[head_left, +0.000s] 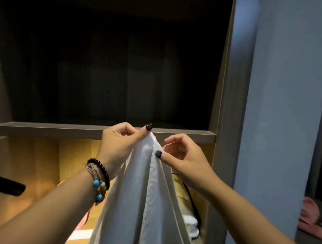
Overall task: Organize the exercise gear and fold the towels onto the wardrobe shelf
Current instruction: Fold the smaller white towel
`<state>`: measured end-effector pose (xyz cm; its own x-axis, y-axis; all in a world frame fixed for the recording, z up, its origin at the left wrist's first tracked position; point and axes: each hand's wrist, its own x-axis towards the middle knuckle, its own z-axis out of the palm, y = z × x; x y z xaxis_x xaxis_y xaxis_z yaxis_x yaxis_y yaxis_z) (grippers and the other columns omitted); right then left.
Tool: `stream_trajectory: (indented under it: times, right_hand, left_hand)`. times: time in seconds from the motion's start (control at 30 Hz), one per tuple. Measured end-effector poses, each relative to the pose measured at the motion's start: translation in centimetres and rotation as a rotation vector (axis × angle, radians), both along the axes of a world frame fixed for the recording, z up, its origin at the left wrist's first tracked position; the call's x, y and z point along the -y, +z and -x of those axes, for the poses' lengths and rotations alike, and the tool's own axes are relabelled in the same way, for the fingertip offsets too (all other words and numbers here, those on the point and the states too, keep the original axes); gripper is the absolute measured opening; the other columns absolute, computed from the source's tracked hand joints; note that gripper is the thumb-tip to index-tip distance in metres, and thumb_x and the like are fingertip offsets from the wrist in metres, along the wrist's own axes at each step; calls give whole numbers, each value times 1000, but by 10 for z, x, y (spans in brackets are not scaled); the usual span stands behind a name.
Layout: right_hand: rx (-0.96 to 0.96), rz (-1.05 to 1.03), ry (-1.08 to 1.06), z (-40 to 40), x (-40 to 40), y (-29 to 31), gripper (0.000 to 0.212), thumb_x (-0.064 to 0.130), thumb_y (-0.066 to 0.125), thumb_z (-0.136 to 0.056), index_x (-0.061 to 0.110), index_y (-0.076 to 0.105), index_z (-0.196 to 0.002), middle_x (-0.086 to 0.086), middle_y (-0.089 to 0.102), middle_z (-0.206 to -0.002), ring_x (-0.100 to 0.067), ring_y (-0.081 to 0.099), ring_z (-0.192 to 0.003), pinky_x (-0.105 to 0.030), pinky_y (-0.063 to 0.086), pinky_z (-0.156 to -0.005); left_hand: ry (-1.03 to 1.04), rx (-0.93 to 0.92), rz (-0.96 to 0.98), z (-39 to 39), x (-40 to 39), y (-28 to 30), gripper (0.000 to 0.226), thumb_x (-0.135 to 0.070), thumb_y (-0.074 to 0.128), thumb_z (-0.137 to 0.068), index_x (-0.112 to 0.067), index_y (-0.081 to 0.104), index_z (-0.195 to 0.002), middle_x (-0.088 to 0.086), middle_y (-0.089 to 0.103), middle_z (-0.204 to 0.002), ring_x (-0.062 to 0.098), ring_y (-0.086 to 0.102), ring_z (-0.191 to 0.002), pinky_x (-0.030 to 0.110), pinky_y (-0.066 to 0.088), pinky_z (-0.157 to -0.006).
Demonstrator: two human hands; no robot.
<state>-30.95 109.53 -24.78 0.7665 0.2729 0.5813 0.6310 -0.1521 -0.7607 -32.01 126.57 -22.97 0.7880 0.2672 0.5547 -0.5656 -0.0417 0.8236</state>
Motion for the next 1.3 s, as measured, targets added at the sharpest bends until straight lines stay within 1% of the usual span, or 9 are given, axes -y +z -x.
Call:
stream_trajectory:
  times: [0.13,0.3,0.57,0.67,0.83,0.9,1.03,1.1,1.3]
  right_hand:
    - [-18,37,29,14,-9,-11,18,15,73,-83,14,68,-100,-5,70,-93,-21,67,-88,-36,59,-80]
    - [12,103,-80,27,-19,-25,8,22,69,-86,22,67,-94,6,67,-87,-10,64,-80,-24,56,-68]
    - [-28,-23,-76,63,-23,-74,16,10,54,-92,22,64,-94,7,66,-89,-12,62,-86,-41,54,-80]
    - [-59,-27,-42,84,-27,-101,12,19,52,-96,19,61,-89,10,62,-81,-5,57,-77,-28,49,-72]
    - [-200,-59,-1,122,-24,-147,19,26,55,-95,17,59,-78,15,56,-66,3,50,-65,-16,41,-60]
    - [-237,-40,27,133,-19,-160,17,25,57,-94,19,62,-78,12,60,-69,3,54,-66,-14,43,-60]
    - [-198,-50,20,148,-3,-184,16,19,58,-95,24,65,-81,6,65,-75,-1,58,-70,-19,46,-62]
    - [-129,-48,-36,152,7,-194,15,20,57,-93,26,66,-83,10,66,-78,-2,60,-74,-18,47,-63]
    - [-150,-46,-23,152,30,-207,30,-6,55,-90,20,66,-97,7,69,-92,-11,65,-89,-24,53,-73]
  left_hand:
    - [0,-17,90,14,1,-16,39,-38,78,-59,-4,62,-69,10,61,-67,24,56,-67,35,50,-63]
    - [7,-7,61,25,3,-29,30,-34,78,-61,-8,64,-65,4,63,-65,17,58,-66,33,51,-63]
    - [286,96,-56,73,14,-138,16,-44,65,-85,-32,59,-93,-7,71,-91,11,67,-85,31,53,-72]
    - [332,52,66,94,13,-189,31,-57,60,-74,-30,60,-90,-3,72,-82,13,64,-72,26,50,-66]
    - [377,-34,55,138,22,-229,19,-53,59,-72,-35,62,-80,-7,69,-70,0,54,-51,12,40,-48]
    - [372,-70,37,151,25,-241,24,-59,58,-70,-37,63,-79,-6,69,-70,1,56,-53,12,41,-49]
    - [319,-121,51,175,40,-260,12,-43,67,-82,-38,57,-84,-6,68,-76,5,62,-63,16,47,-53]
    - [282,-129,90,181,44,-268,22,-41,74,-78,-40,53,-86,-6,68,-85,5,65,-74,16,51,-61]
    - [249,-129,-176,182,53,-284,21,-42,68,-80,-42,57,-98,-16,64,-104,6,63,-99,30,57,-77]
